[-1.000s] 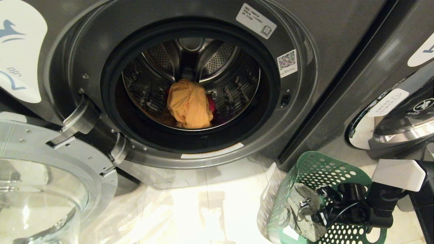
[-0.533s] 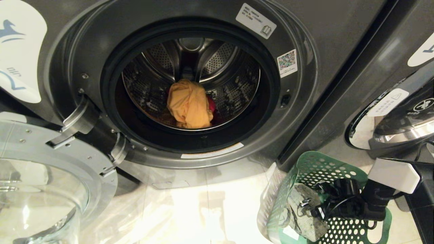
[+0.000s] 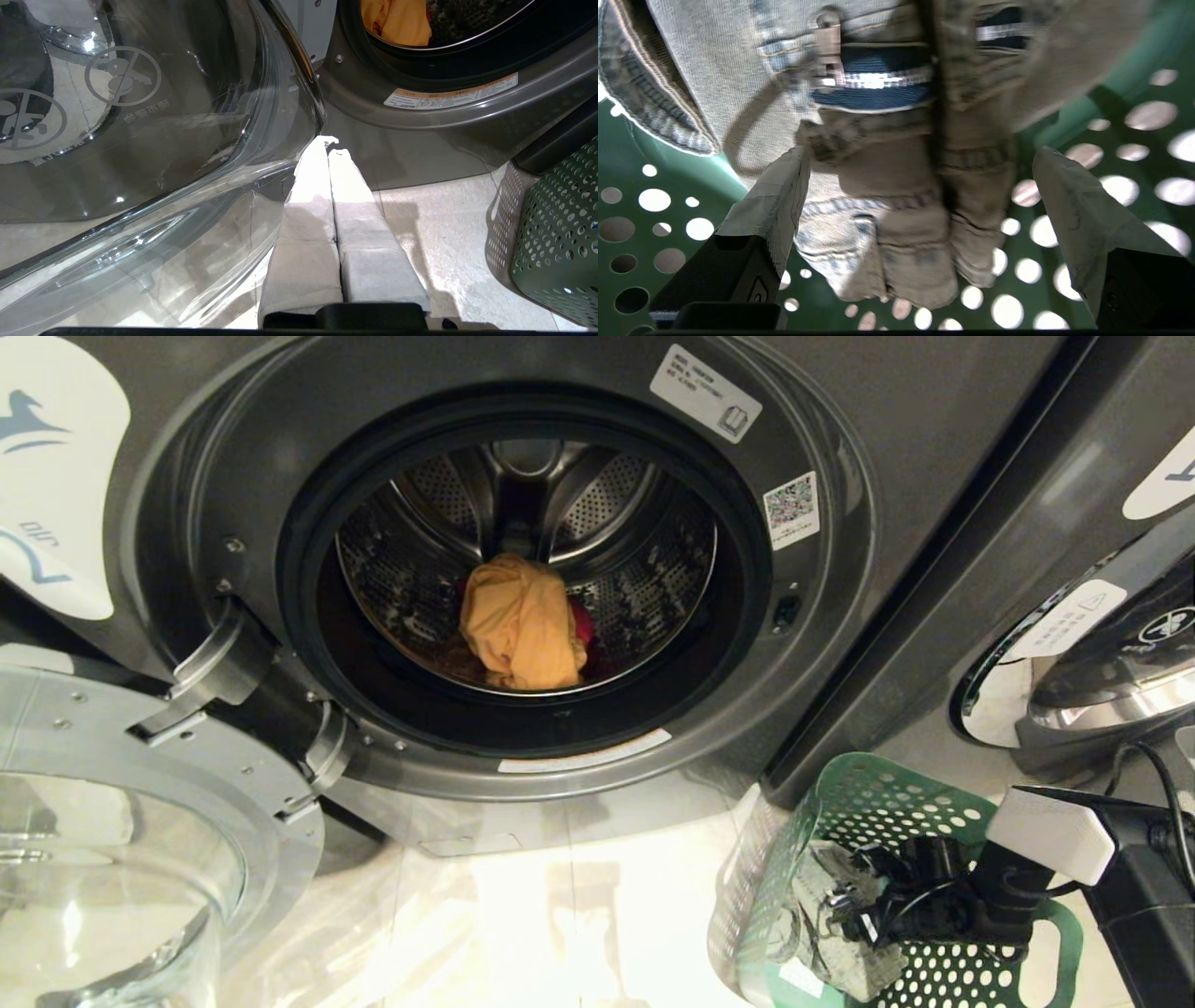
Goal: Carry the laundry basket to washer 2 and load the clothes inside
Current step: Place the clothes into the washing machine
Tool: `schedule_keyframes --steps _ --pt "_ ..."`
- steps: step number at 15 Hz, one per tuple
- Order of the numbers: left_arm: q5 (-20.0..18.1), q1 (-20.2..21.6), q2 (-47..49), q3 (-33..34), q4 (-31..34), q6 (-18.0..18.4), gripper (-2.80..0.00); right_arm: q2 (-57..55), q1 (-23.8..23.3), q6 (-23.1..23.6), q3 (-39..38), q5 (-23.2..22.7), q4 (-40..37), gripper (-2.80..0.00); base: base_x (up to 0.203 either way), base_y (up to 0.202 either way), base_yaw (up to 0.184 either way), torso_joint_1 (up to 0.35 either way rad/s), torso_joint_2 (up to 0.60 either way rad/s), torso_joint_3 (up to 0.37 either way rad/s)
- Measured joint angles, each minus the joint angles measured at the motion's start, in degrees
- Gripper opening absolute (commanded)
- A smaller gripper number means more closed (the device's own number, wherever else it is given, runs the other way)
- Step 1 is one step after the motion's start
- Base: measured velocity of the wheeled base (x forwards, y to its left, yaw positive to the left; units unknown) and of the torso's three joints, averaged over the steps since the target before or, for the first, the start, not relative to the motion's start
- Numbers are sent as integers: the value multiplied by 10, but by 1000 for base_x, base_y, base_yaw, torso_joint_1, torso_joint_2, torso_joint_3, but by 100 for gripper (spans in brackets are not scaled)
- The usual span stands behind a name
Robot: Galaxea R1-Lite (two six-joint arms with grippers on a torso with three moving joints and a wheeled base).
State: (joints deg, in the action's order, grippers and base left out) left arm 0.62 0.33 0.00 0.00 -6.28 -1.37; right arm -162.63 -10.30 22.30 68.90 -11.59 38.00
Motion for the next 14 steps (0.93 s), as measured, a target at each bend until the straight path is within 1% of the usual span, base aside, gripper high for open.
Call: schedule_keyframes --steps 6,9,10,14 --pt "0 0 0 0 0 0 -280 -43 0 -7 71 11 6 0 0 0 0 0 0 0" --pt "0 0 0 0 0 0 -280 -53 3 -3 86 18 12 0 0 0 0 0 0 0" --pt "0 0 0 0 0 0 -280 -54 4 -3 87 18 12 -280 0 0 0 0 0 0" --pt "0 0 0 0 0 0 -280 -54 6 -5 87 18 11 -280 0 0 0 0 0 0"
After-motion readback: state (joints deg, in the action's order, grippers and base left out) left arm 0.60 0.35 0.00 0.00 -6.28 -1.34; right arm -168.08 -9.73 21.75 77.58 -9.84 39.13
